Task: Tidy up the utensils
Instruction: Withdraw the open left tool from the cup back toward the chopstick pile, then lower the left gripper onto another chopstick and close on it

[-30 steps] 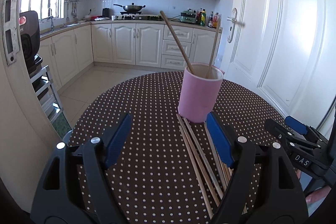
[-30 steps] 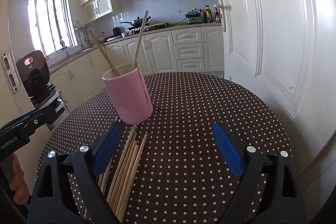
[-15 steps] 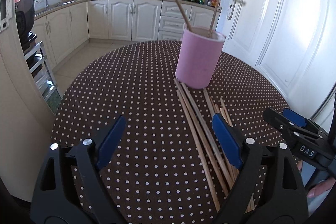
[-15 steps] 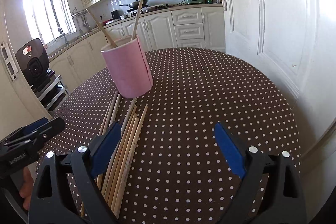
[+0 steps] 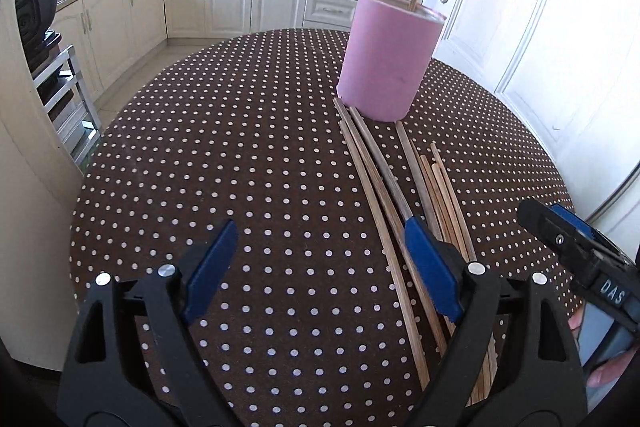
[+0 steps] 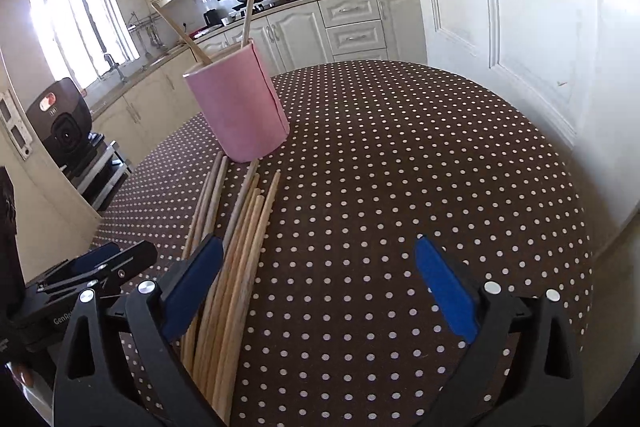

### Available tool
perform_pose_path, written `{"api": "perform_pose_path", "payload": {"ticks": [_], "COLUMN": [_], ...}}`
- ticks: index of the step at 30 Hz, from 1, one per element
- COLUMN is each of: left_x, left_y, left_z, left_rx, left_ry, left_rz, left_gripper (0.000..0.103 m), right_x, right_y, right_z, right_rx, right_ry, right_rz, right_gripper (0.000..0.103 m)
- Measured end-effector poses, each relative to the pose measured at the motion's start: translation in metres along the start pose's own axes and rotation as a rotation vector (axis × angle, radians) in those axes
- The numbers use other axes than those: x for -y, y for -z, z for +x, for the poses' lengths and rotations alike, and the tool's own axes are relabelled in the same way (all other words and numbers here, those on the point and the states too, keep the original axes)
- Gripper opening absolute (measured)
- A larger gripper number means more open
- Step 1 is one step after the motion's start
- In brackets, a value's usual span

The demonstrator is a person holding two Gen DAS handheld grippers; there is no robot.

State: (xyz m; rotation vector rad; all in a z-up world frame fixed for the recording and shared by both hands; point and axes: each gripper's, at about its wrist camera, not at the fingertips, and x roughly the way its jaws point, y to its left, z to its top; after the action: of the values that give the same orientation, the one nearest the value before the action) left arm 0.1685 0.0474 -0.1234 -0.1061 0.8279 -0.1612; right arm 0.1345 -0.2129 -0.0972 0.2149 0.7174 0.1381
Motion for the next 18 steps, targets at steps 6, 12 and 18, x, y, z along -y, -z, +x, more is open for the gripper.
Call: {"api": "perform_pose_path", "payload": {"ticks": [6, 12, 18], "left_x": [0.004, 0.009, 0.019], "left_y": [-0.002, -0.009, -0.019], "left_z": [0.015, 0.026, 0.039], "left_rx": [-0.039, -0.061, -0.082], "left_ry": [-0.008, -0.037, -0.084], "left_rz": [-0.006, 0.005, 0.027], "left_gripper": [0.084, 0.084, 0.084], "right_x": [0.002, 0.002, -0.002], "right_y": [0.001, 0.0, -0.003], "right_z": [0.0, 0.005, 0.01], "right_rx": [-0.004, -0.016, -0.028], "right_ry": [0.024, 0.04, 0.035], "right_rz": [-0.013, -0.02, -0.03], "right_gripper": [0.093, 0.093, 0.093]}}
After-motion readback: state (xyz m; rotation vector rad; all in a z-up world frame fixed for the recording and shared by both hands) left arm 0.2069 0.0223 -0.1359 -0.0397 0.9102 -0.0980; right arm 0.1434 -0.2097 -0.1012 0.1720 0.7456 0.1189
